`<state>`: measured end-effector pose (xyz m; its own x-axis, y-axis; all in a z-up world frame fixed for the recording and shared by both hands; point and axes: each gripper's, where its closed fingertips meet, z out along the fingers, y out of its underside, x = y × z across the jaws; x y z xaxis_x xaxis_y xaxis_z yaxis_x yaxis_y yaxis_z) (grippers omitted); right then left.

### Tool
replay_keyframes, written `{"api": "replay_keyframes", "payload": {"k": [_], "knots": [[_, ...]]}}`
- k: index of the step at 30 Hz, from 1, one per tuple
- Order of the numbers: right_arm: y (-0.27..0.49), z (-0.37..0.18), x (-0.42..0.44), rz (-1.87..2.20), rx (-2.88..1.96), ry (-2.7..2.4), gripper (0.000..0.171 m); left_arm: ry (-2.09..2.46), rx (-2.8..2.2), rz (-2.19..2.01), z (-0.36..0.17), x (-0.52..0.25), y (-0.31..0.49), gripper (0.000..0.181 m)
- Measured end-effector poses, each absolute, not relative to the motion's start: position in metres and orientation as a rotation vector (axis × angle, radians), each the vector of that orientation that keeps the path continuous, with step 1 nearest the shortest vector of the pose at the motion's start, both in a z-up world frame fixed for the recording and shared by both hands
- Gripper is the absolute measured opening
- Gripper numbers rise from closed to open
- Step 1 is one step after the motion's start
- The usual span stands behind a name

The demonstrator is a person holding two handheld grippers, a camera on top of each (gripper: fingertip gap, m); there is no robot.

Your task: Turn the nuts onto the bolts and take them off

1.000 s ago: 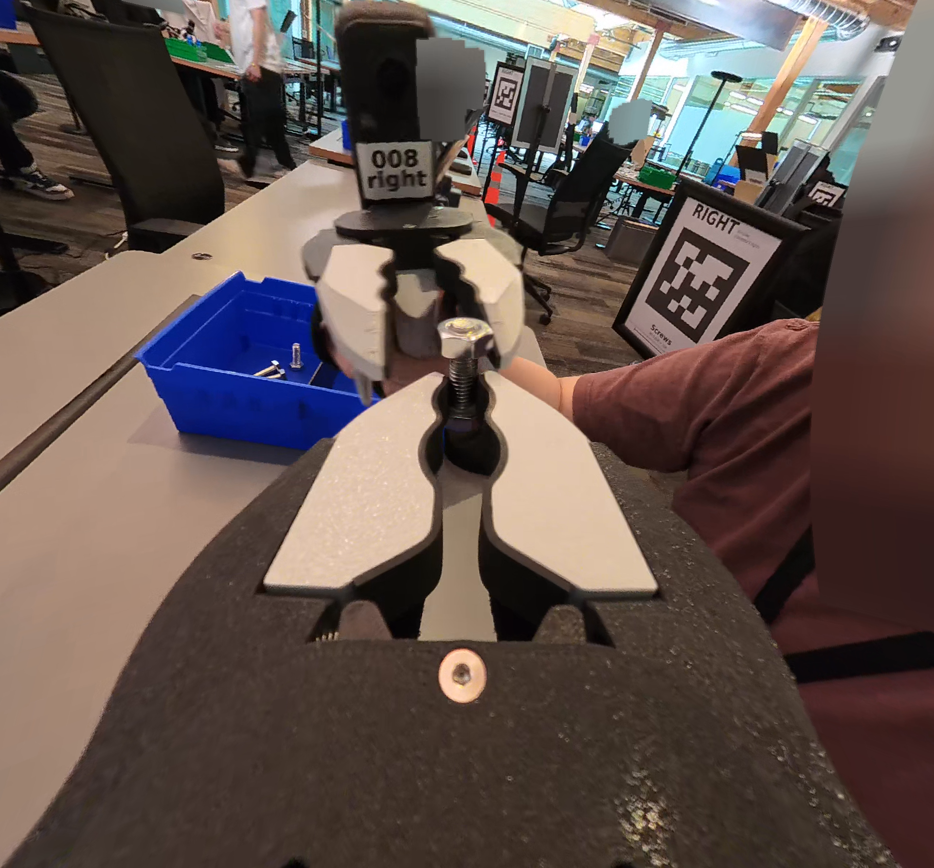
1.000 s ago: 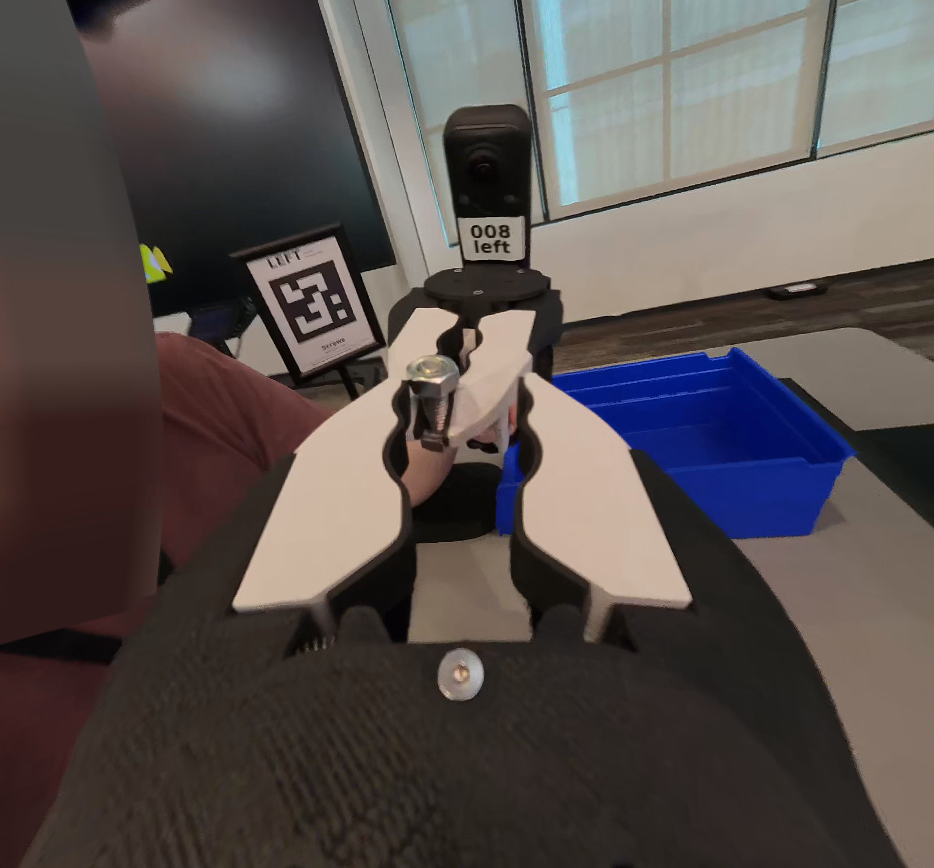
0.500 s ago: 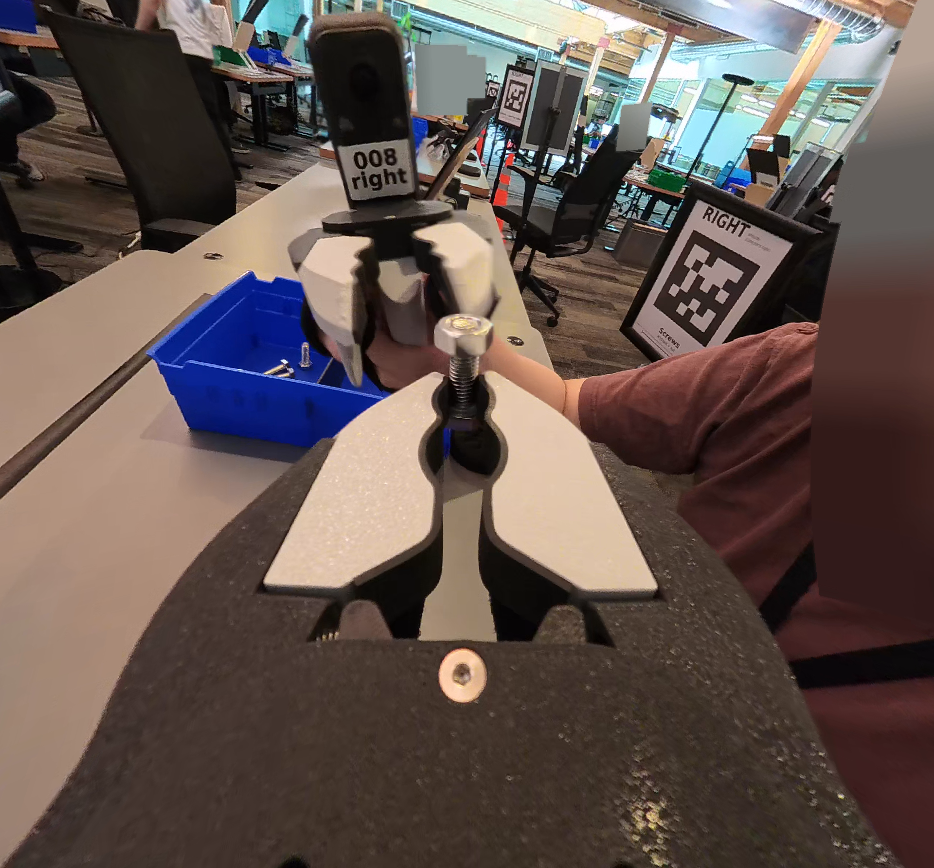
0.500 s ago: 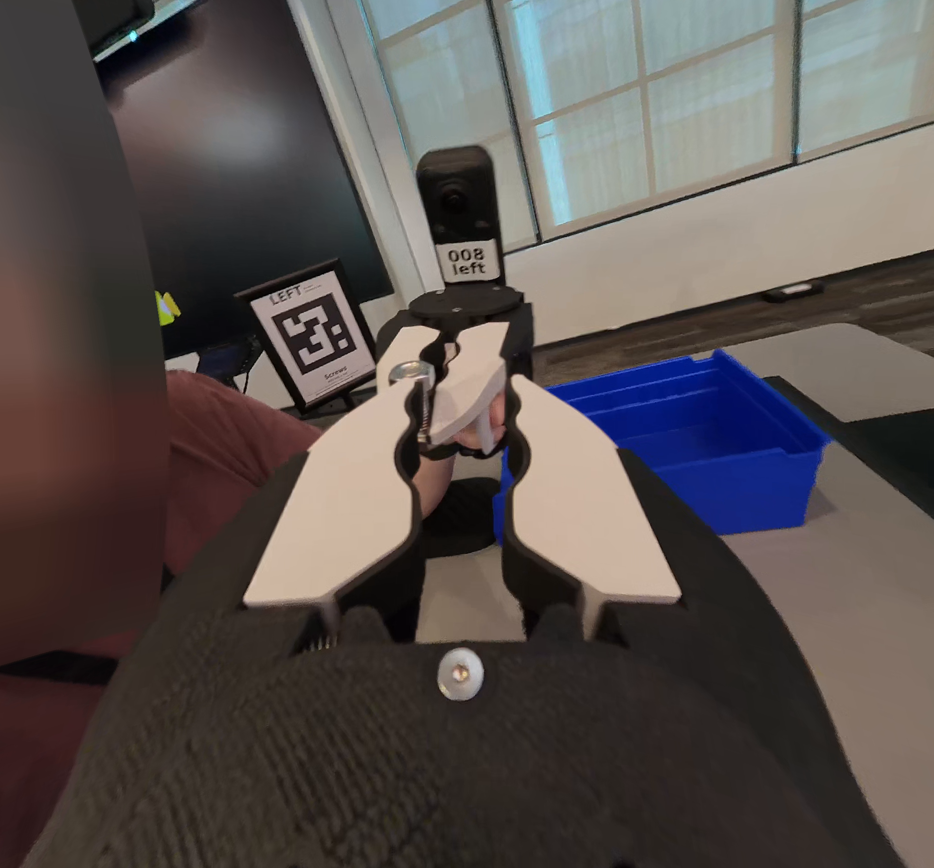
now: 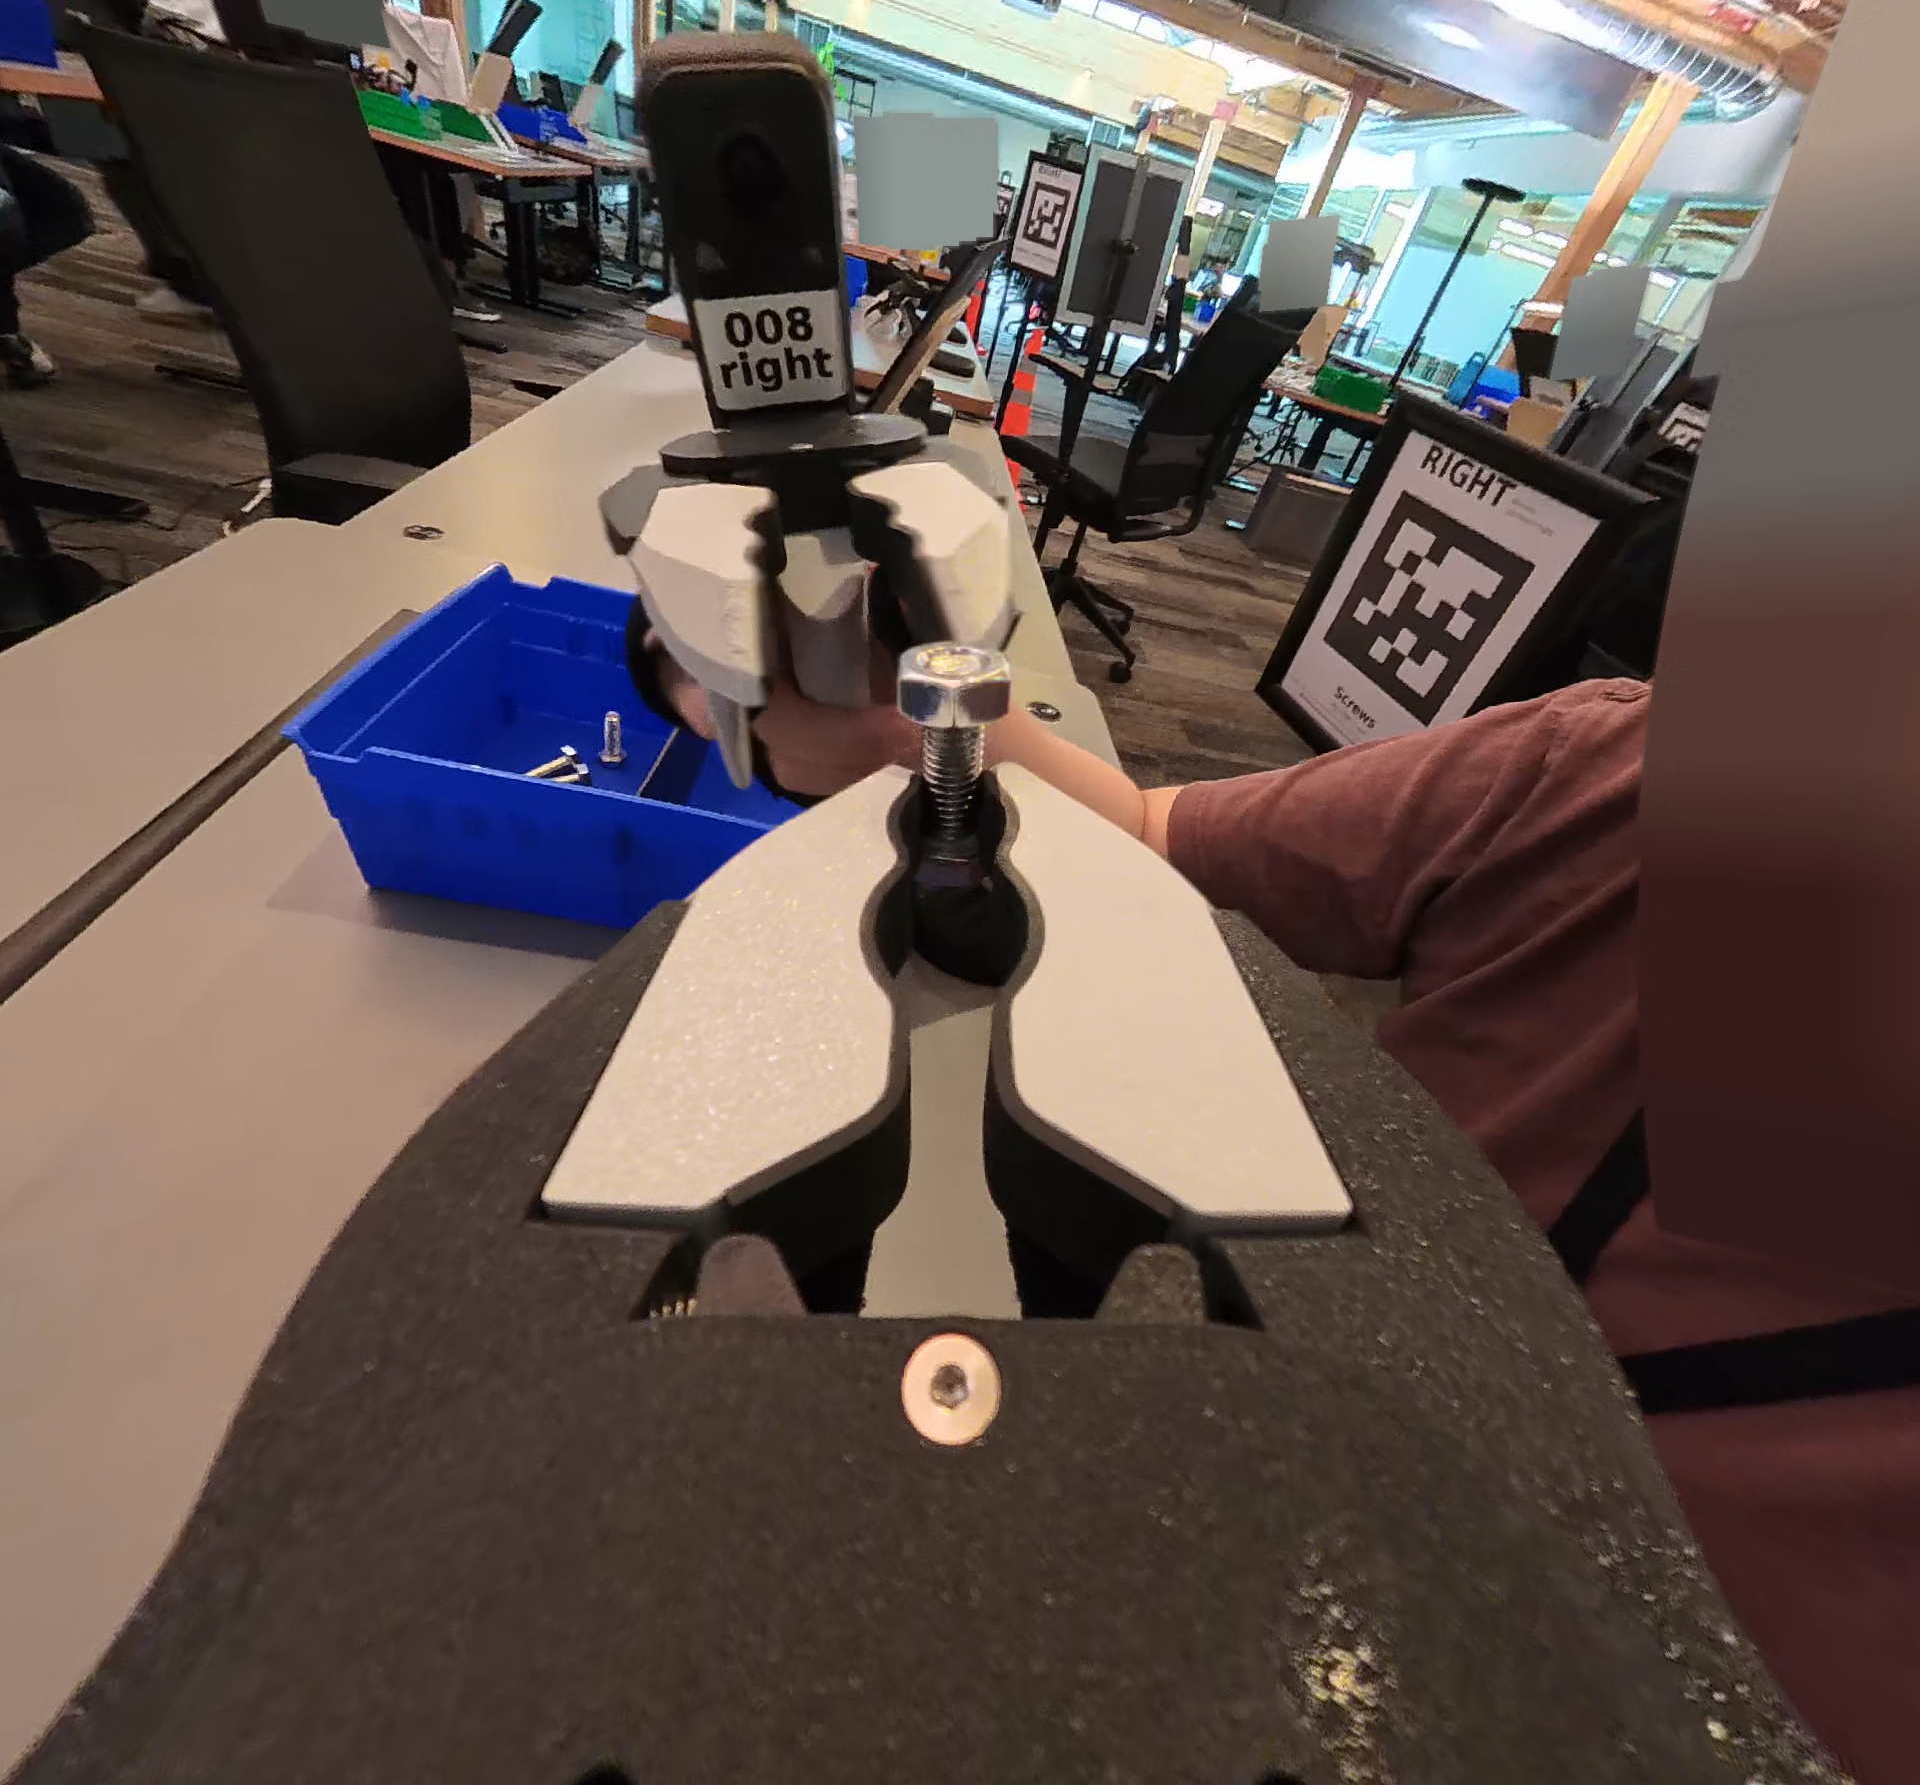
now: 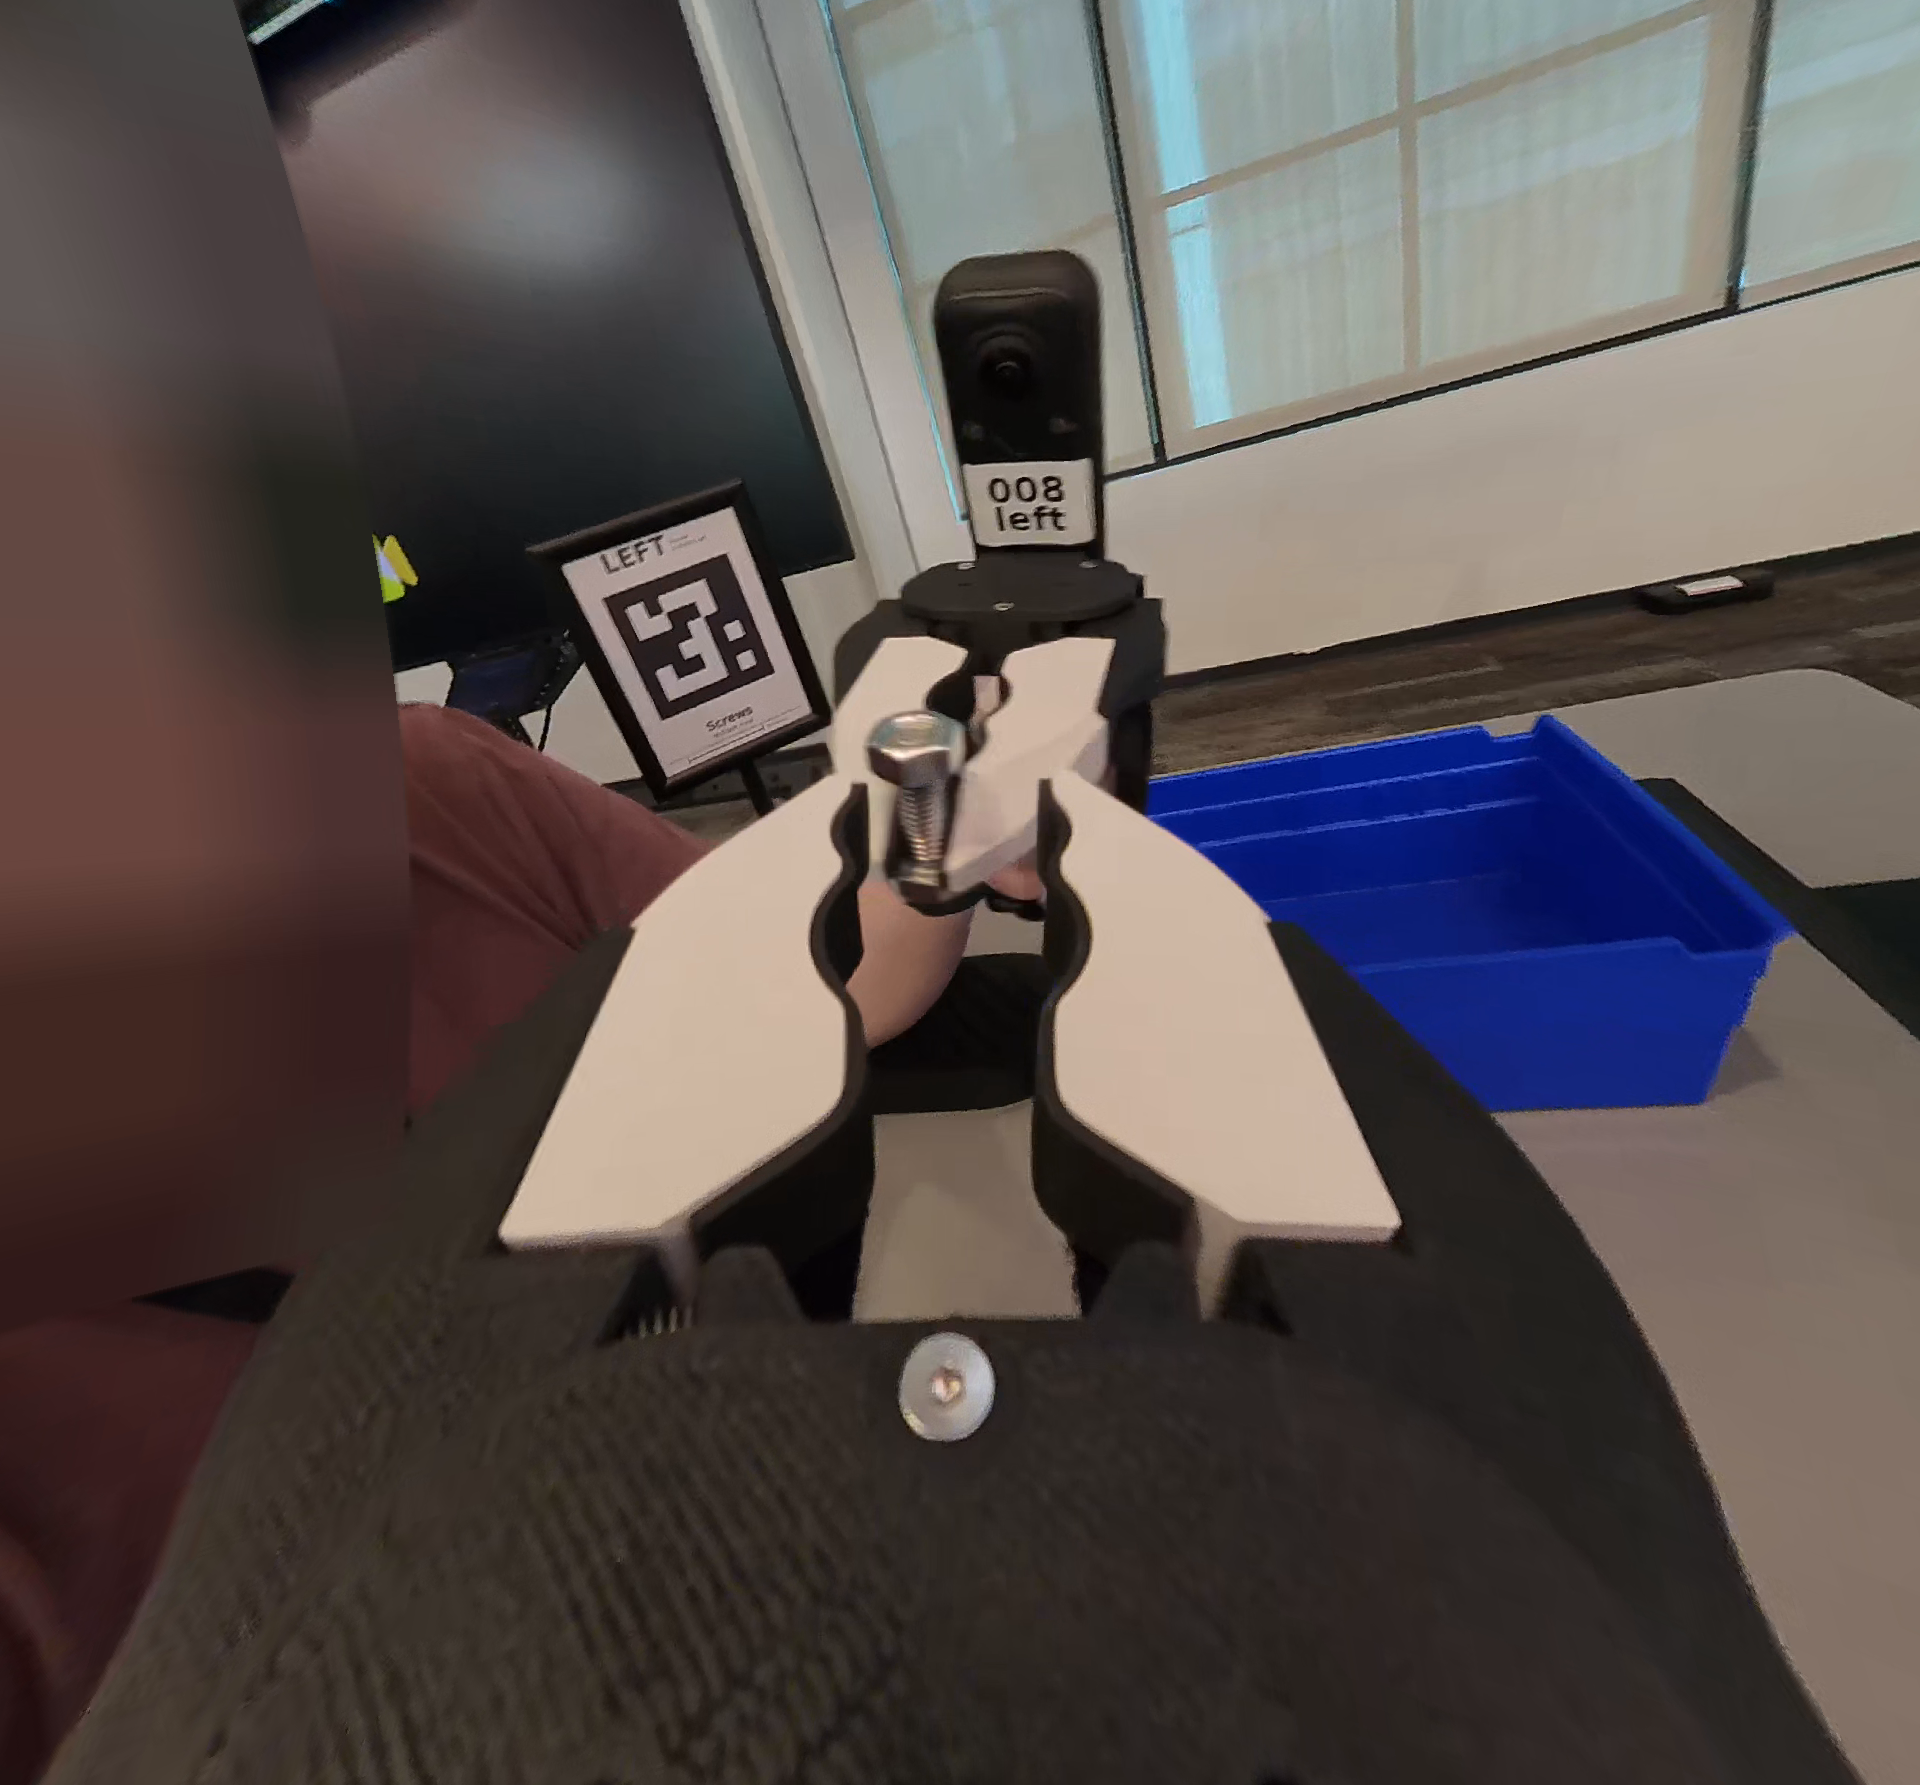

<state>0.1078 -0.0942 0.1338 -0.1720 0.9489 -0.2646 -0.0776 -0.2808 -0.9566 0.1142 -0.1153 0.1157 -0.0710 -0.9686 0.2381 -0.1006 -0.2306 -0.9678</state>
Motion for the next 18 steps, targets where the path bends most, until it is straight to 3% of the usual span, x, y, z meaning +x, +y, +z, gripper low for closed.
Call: {"api": "replay_keyframes", "payload": {"k": [7,9,15,18], "knots": [[-0.102,0.139,0.102,1.591,-1.216,-1.092,0.032,1.259,-1.403,-1.401,0.114,0.117,-0.123,0.009],[-0.090,0.140,0.110,1.611,-1.224,-1.039,0.023,1.248,-1.392,-1.426,0.117,0.116,-0.123,0.009],[-0.110,0.140,0.101,1.590,-1.200,-1.134,0.033,1.251,-1.400,-1.406,0.116,0.115,-0.121,0.009],[-0.110,0.138,0.096,1.559,-1.201,-1.139,0.029,1.260,-1.404,-1.412,0.114,0.117,-0.123,0.009]]}}
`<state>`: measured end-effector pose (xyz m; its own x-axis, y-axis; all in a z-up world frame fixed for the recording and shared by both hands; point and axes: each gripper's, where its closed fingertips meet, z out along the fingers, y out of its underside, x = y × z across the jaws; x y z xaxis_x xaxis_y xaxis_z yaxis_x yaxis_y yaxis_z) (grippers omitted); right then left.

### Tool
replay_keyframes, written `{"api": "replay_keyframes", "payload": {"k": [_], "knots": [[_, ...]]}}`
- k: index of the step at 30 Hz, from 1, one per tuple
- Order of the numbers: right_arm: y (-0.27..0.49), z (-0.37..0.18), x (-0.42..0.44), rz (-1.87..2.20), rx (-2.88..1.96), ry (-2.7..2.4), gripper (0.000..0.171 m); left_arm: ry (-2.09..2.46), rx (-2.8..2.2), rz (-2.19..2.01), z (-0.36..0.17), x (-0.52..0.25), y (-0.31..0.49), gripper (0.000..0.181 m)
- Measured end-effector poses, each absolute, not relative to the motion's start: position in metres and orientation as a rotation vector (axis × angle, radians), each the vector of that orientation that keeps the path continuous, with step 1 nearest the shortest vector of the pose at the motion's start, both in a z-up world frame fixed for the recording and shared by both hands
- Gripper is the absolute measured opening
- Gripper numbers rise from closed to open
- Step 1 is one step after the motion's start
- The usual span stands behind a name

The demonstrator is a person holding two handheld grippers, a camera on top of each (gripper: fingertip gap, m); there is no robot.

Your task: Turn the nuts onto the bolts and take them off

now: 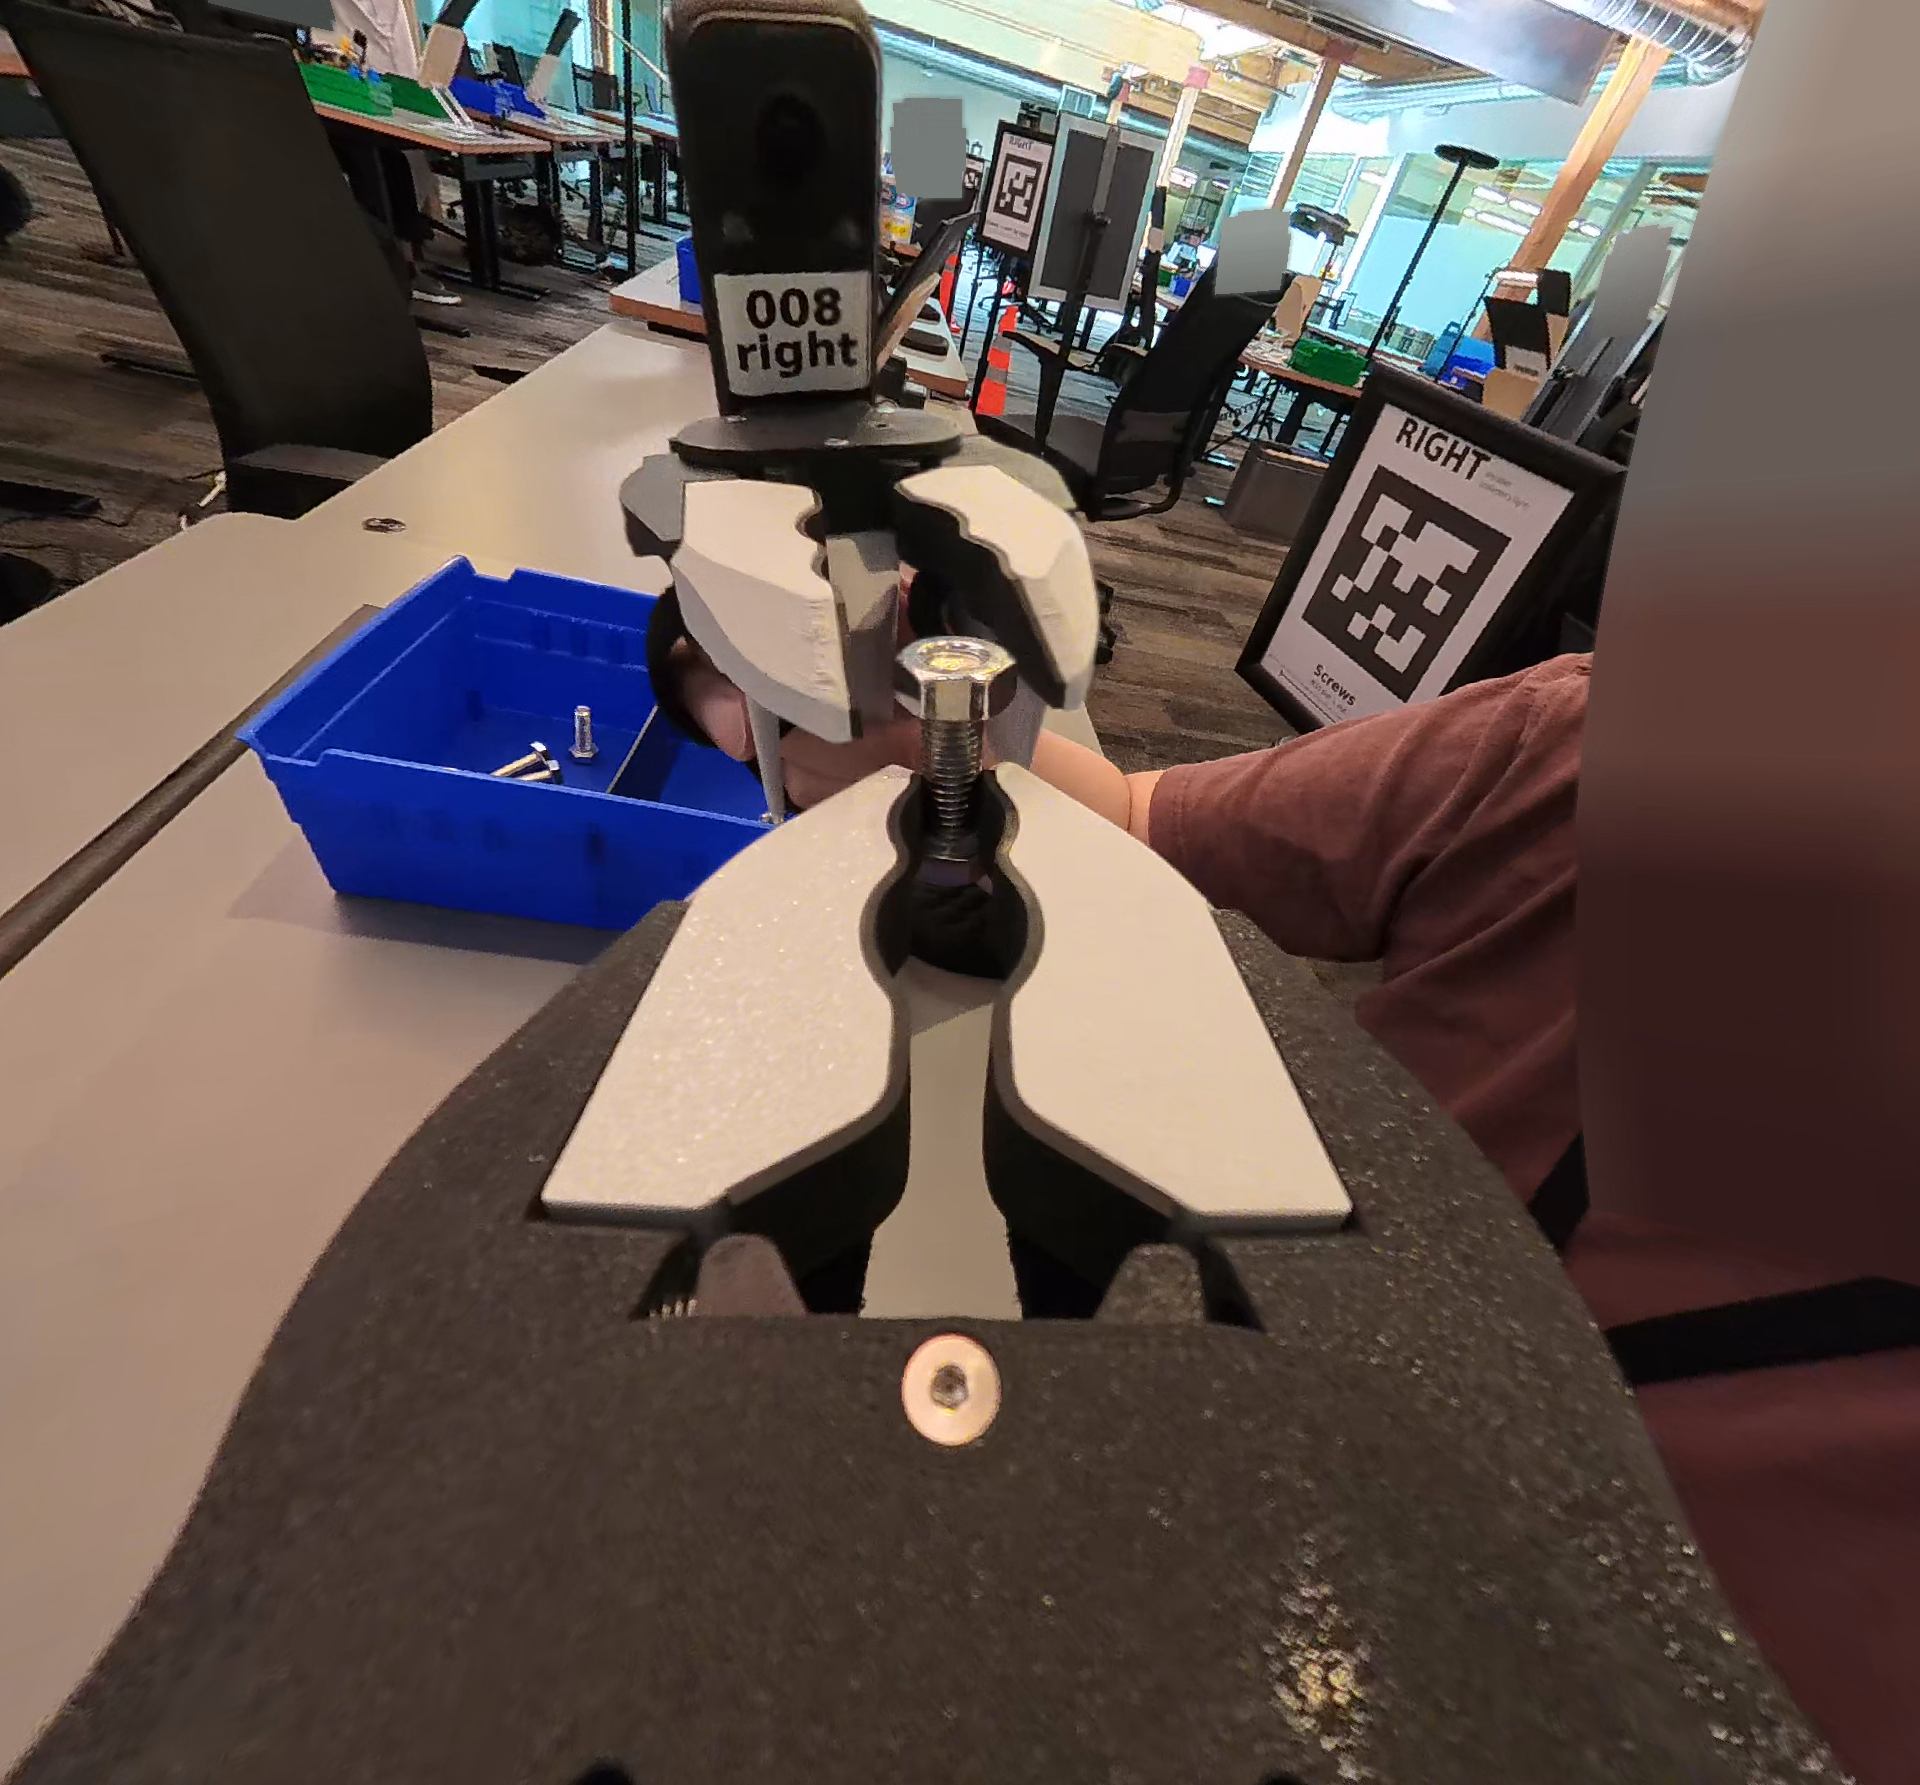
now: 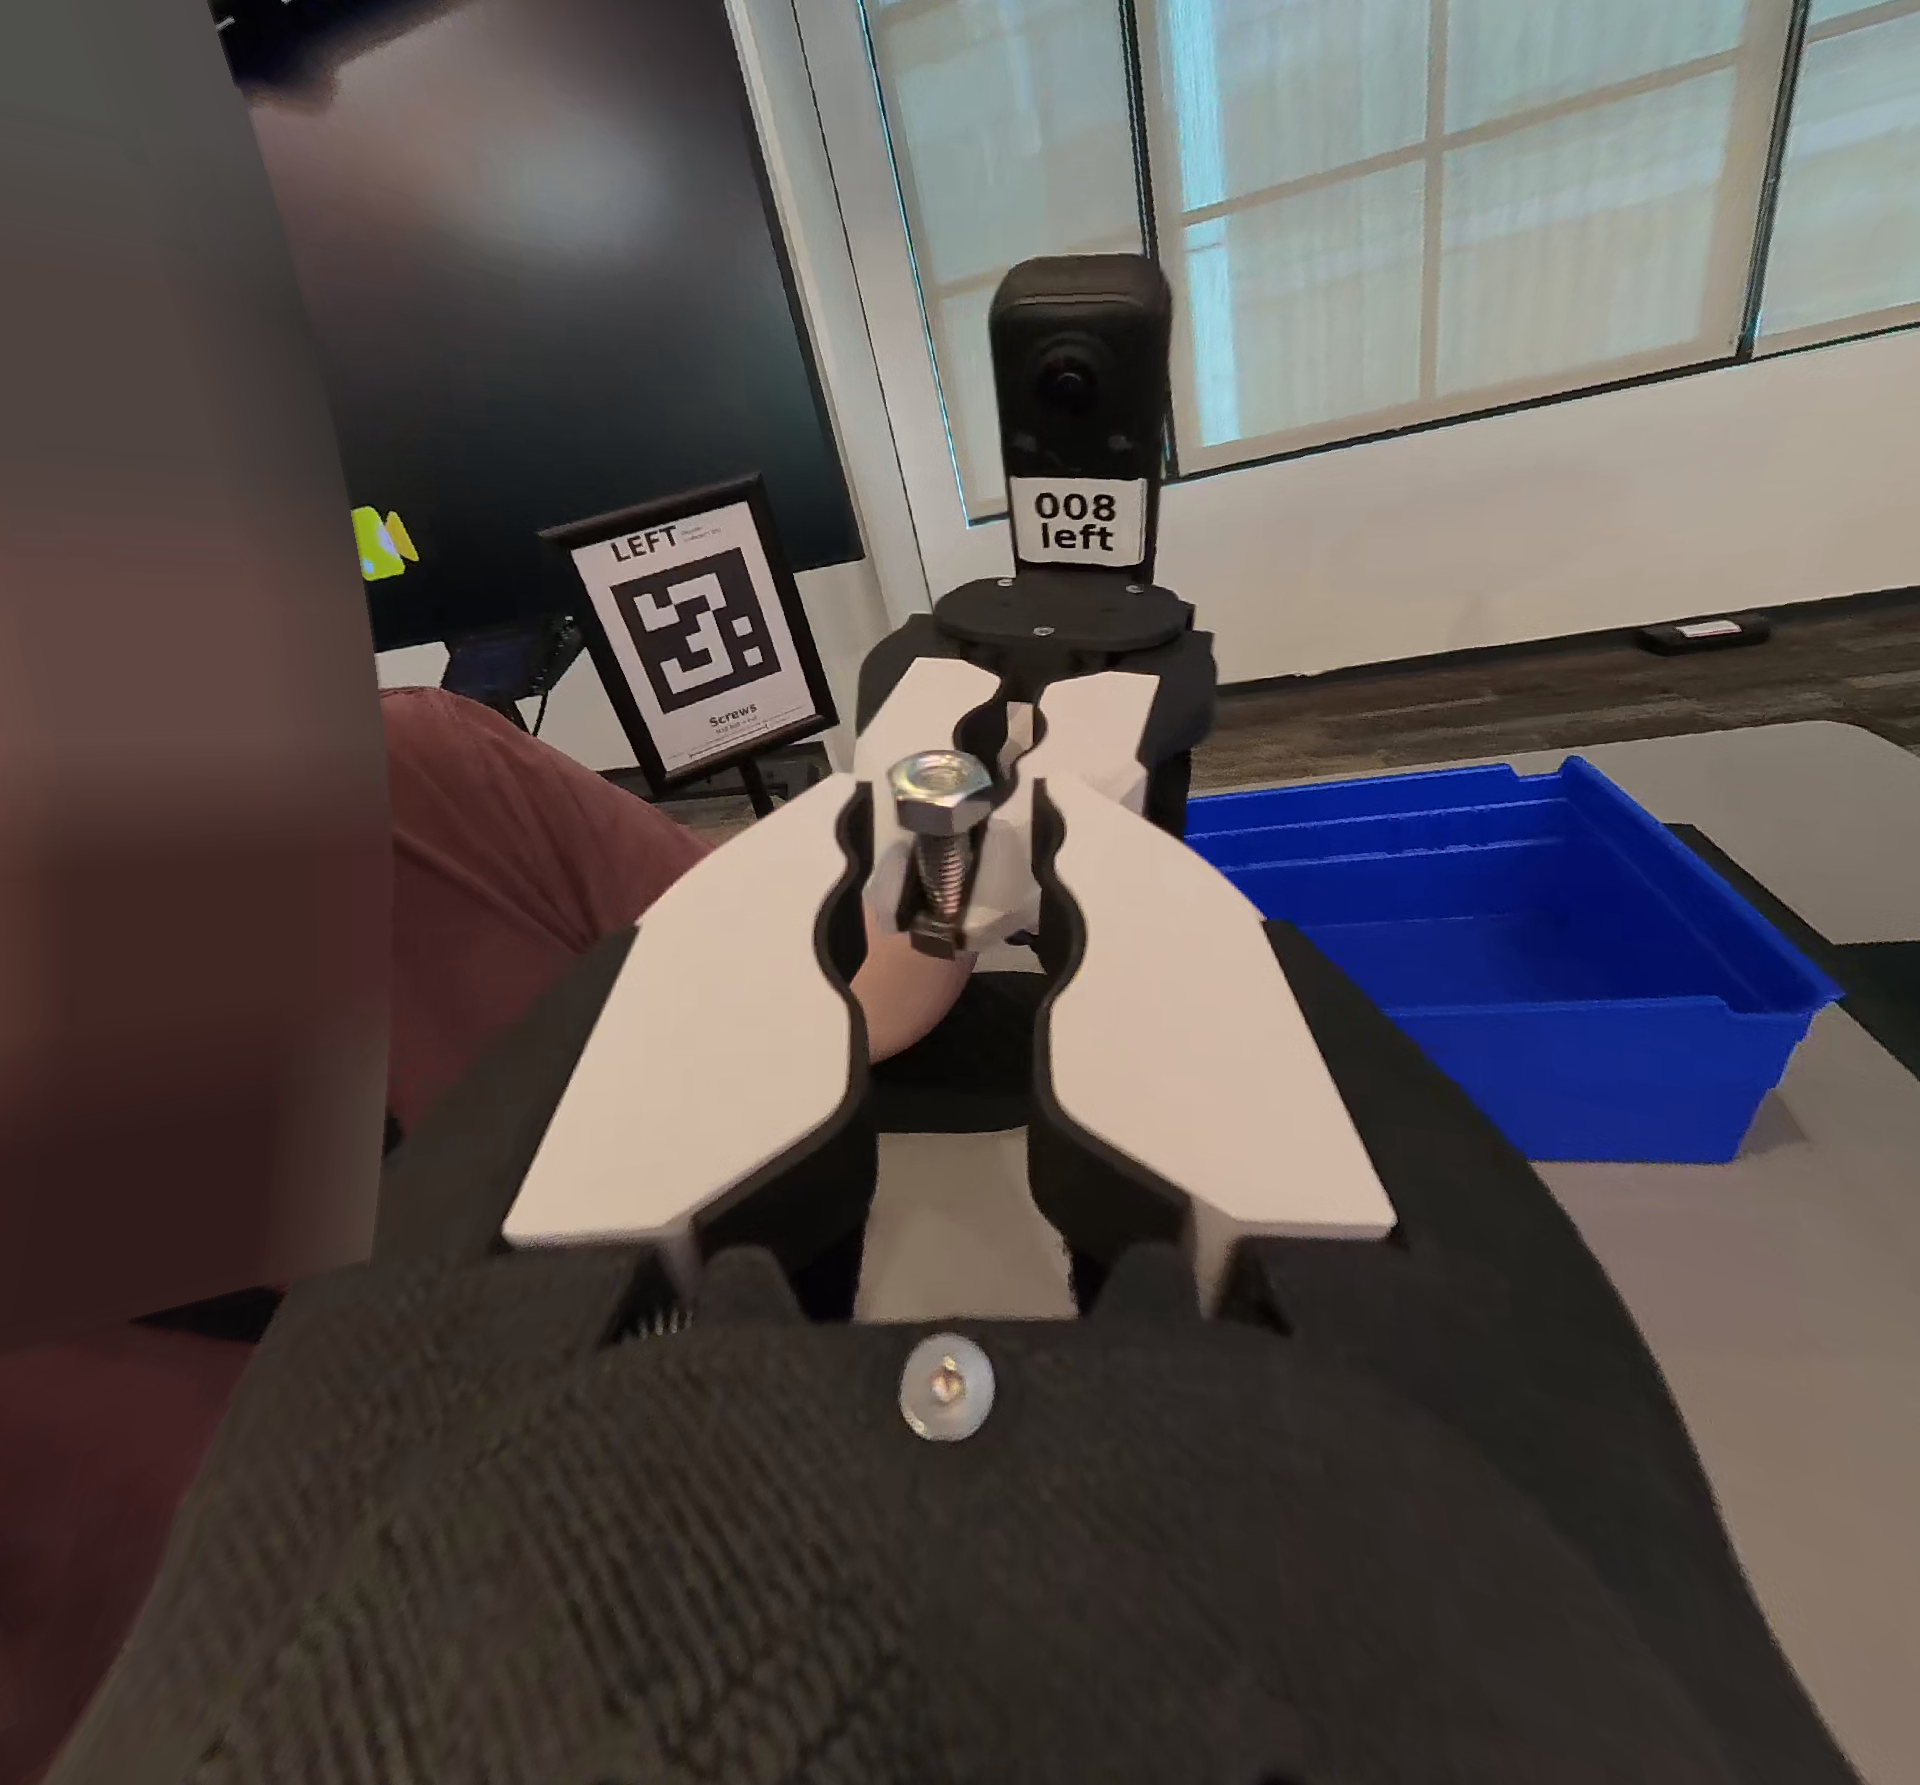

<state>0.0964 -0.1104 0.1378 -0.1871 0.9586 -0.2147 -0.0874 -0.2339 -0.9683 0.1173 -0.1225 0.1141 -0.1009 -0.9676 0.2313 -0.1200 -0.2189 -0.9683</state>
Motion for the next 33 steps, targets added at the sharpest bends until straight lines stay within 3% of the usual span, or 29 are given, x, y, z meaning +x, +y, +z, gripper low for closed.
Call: {"api": "replay_keyframes", "payload": {"k": [16,21,29,33], "knots": [[-0.097,0.138,0.106,1.625,-1.205,-1.088,0.025,1.247,-1.391,-1.422,0.118,0.115,-0.124,0.009],[-0.115,0.139,0.099,1.629,-1.168,-1.159,0.032,1.253,-1.399,-1.398,0.117,0.115,-0.122,0.009],[-0.096,0.143,0.110,1.618,-1.182,-1.073,0.025,1.270,-1.352,-1.347,0.119,0.116,-0.124,0.009],[-0.112,0.143,0.103,1.571,-1.163,-1.143,0.032,1.276,-1.354,-1.346,0.118,0.116,-0.124,0.009]]}}
